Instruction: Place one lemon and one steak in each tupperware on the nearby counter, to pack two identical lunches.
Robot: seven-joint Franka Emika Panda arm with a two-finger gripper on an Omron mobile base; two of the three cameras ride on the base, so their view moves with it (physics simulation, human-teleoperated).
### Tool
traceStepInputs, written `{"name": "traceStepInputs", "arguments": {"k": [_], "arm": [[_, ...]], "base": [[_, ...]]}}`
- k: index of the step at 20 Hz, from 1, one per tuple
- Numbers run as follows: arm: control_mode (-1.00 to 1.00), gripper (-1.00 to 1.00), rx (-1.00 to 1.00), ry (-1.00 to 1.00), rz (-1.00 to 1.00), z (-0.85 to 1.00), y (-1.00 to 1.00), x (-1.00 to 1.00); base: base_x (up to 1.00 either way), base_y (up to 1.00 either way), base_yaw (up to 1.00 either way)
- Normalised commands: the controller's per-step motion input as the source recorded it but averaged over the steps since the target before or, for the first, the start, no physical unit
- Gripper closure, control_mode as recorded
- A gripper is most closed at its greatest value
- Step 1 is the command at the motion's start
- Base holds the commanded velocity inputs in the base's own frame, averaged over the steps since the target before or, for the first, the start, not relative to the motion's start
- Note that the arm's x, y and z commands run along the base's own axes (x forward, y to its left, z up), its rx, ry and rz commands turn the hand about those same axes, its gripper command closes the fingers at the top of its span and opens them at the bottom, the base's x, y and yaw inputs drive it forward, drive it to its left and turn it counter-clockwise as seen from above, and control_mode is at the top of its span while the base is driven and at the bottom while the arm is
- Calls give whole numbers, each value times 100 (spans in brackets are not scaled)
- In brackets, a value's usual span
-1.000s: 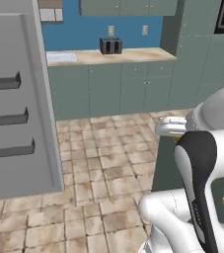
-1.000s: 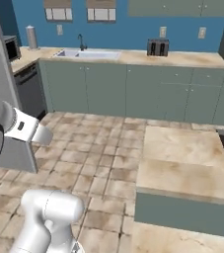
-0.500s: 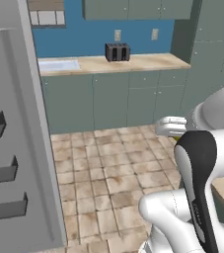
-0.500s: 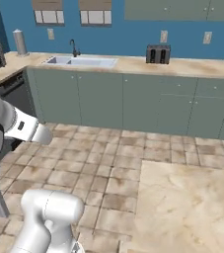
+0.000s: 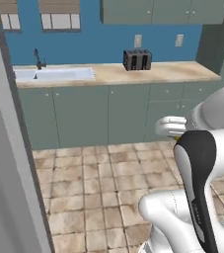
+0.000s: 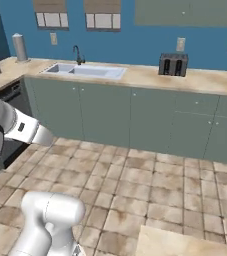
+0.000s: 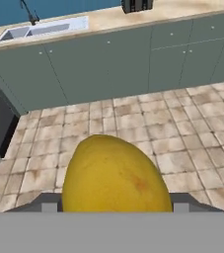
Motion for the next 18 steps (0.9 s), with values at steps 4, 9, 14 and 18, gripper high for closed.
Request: {"name": "traceStepInputs", "arguments": {"k": [4,9,14,18], "arm": [[100,100,0,0,0,0,0,0],[100,100,0,0,0,0,0,0],[100,100,0,0,0,0,0,0],[100,100,0,0,0,0,0,0]], "base": [[100,0,41],[100,-1,55],[100,-6,61],[100,-4,59]]}}
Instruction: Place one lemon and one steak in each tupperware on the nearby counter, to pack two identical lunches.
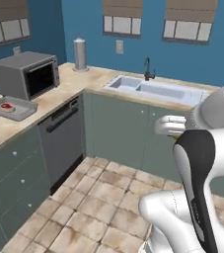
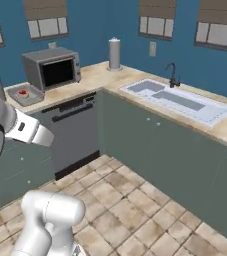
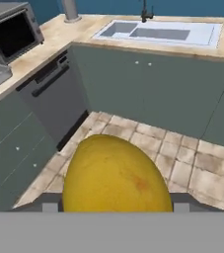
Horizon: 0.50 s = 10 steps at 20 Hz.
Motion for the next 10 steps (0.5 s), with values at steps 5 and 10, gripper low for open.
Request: {"name": "traceStepInputs", "arguments": {"k": [5,10], "arm": [[100,100,0,0,0,0,0,0],[100,100,0,0,0,0,0,0]], "base": [[100,-15,56],[100,-7,55]]}}
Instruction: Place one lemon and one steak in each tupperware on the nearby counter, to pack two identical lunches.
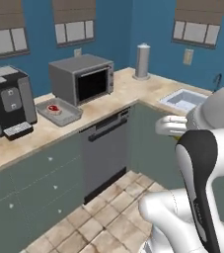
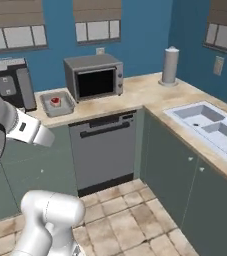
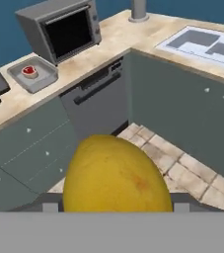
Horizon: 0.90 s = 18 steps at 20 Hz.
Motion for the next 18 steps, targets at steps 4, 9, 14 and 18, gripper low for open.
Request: {"name": "traceStepInputs", "arguments": {"k": [4,9,14,18], "arm": [[100,100,0,0,0,0,0,0],[100,100,0,0,0,0,0,0],[100,100,0,0,0,0,0,0],[100,100,0,0,0,0,0,0]], "base": [[100,0,54],[100,0,55],[93,-5,48],[12,-41,28]]}}
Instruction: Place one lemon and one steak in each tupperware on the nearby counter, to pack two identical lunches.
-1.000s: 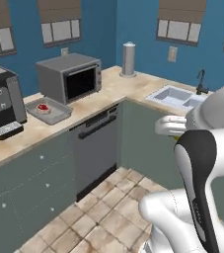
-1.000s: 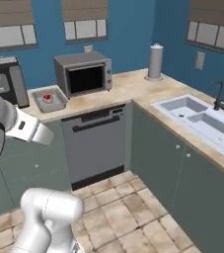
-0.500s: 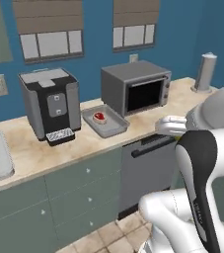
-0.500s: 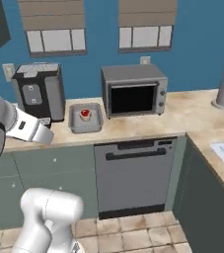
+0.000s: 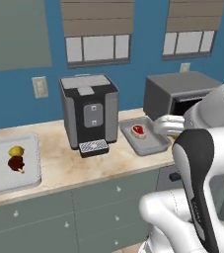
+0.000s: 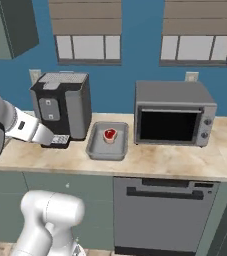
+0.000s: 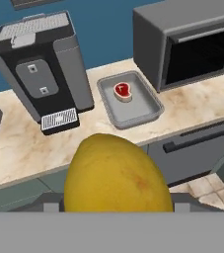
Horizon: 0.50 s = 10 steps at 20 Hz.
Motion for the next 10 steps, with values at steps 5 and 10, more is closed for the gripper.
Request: {"name": "traceStepInputs", "arguments": {"k": [5,10], "arm": [[100,100,0,0,0,0,0,0],[100,100,0,0,0,0,0,0]], "base": [[-1,-57,17],[8,-43,10]]}}
